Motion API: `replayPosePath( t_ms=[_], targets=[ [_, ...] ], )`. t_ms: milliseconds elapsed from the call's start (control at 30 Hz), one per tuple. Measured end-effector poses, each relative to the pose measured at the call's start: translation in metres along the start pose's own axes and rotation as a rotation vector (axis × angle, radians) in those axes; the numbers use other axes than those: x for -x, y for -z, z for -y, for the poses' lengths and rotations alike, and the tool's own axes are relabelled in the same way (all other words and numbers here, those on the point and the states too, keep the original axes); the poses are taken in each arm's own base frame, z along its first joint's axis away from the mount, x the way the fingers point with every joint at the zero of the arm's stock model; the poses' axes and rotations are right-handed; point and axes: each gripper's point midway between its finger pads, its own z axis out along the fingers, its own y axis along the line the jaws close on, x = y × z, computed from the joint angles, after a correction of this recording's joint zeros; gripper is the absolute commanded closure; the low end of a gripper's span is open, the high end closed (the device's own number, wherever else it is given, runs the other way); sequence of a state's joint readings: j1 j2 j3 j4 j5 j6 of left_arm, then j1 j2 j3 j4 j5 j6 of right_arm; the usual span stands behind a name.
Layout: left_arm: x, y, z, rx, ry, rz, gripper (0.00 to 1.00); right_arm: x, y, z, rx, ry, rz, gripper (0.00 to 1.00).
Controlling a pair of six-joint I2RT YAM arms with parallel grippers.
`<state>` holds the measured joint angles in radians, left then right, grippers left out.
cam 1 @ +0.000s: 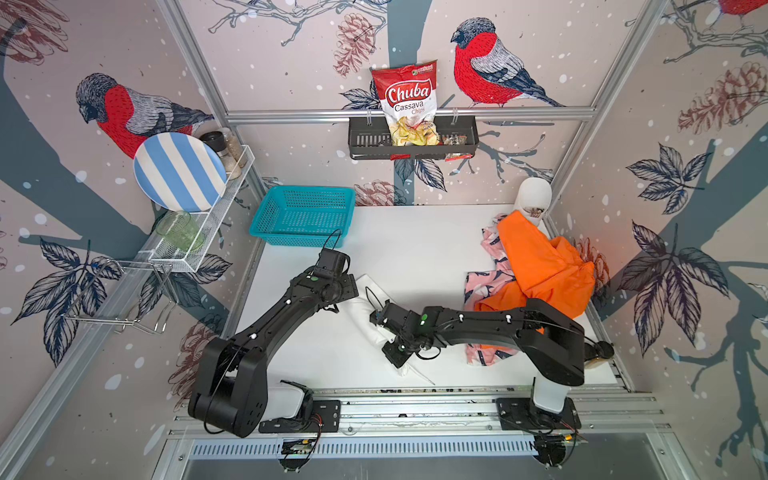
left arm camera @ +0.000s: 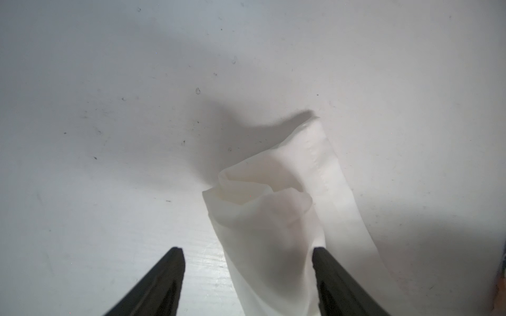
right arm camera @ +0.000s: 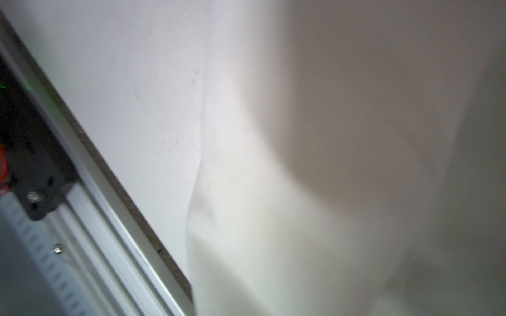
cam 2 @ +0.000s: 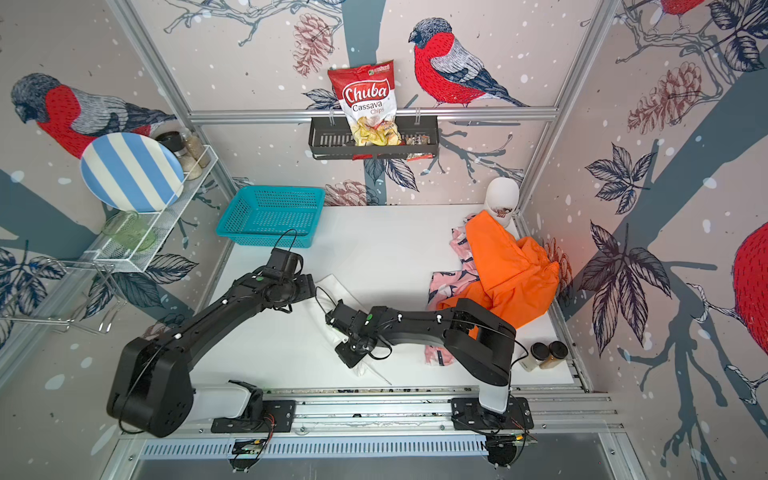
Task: Roll up the shorts
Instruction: Roll the shorts at the center of the board.
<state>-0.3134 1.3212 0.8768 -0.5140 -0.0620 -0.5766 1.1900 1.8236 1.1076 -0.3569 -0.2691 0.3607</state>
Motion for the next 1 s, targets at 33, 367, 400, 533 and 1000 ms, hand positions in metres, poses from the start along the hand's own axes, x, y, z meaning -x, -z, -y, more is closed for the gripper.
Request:
replayPosePath(
  t_ms=[33, 367, 400, 533, 1000],
  targets=[
    [0.000, 0.004, 0.000, -0.003, 0.001, 0.003, 0.21, -0.001, -0.001, -0.002, 0.059, -0.030, -0.003, 0.85],
    [-0.026, 0.002, 0.013, -0.076, 0.028, -0.074, 0.19, -0.003, 0.003, 0.003, 0.502, -0.303, 0.020, 0.85],
    [-0.028, -0.002, 0.016, -0.081, 0.030, -0.083, 0.19, -0.003, 0.004, 0.005, 0.527, -0.324, 0.025, 0.84],
    [-0.033, -0.026, 0.020, -0.074, 0.034, -0.127, 0.24, -0.004, 0.007, 0.010, 0.593, -0.364, 0.035, 0.78],
    [-0.037, -0.061, 0.009, -0.003, 0.011, -0.136, 0.37, 0.033, 0.051, 0.015, 0.165, -0.237, 0.187, 0.25]
  ],
)
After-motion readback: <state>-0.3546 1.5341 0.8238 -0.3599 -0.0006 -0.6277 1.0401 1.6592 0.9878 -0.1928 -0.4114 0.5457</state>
